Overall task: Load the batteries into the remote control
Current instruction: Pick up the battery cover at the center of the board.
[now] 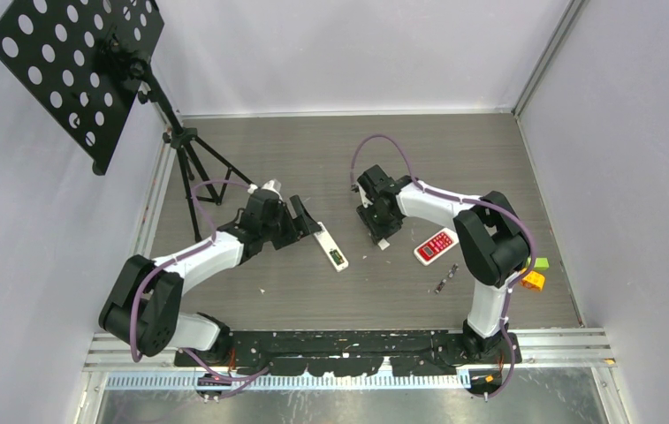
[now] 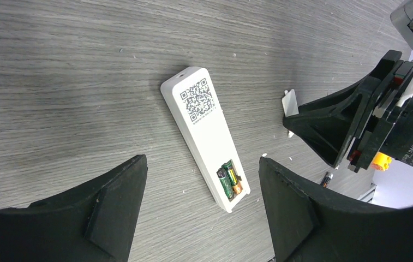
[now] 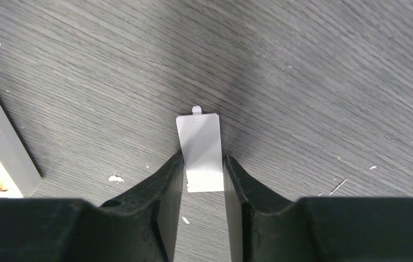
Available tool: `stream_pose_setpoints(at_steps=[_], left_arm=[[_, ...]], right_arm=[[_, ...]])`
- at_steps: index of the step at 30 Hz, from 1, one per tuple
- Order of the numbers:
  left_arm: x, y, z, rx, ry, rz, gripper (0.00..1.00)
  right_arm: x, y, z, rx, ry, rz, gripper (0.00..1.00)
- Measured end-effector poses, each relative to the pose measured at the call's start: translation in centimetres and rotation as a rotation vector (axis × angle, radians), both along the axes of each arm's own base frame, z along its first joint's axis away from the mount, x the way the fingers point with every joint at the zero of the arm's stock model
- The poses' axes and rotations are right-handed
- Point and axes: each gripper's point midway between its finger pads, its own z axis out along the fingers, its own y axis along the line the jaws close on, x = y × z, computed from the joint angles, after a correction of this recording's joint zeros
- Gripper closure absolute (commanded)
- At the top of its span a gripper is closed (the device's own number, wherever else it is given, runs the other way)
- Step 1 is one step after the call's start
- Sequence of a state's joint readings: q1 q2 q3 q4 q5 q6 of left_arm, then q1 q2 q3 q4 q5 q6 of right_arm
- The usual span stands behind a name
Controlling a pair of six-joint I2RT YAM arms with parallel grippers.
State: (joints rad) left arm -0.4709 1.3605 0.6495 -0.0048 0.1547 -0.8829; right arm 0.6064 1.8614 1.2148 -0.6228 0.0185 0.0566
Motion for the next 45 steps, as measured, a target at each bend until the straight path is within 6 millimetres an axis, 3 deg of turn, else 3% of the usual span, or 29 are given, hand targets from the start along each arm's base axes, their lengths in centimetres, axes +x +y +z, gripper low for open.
stream_pose_setpoints(at_steps=[7, 12, 19, 26, 37, 45], left_arm=[[-0.4, -1.0, 0.6, -0.046, 0.0, -0.047, 0.27], [-0.5, -2.5, 1.6, -0.117, -0.017, -0.111, 0.36], [0.0, -4.7, 2.0, -0.187, -0.002, -0.179, 0.43], [0.3, -7.2, 0.9, -0.227, 0.048, -0.228, 0.43], [0.1, -11.5, -0.3, -0.265, 0.108, -0.296, 0.49], [-0.3, -12.9, -1.5, -0.278, 0.154, -0.296, 0.52]], right_arm=[[0.0, -0.2, 0.0, -0.005, -0.004, -0.026, 0.69], [0.0, -0.4, 0.1, -0.001, -0.019, -0.035, 0.68], [-1.4, -1.1, 0.7, 0.015, -0.023, -0.041, 0.67], [-2.1, -0.4, 2.5, 0.116, -0.053, -0.041, 0.66], [-3.3, 1.1, 3.7, 0.236, -0.044, -0.021, 0.66], [-3.3, 1.8, 4.3, 0.283, -0.051, -0.007, 0.66]])
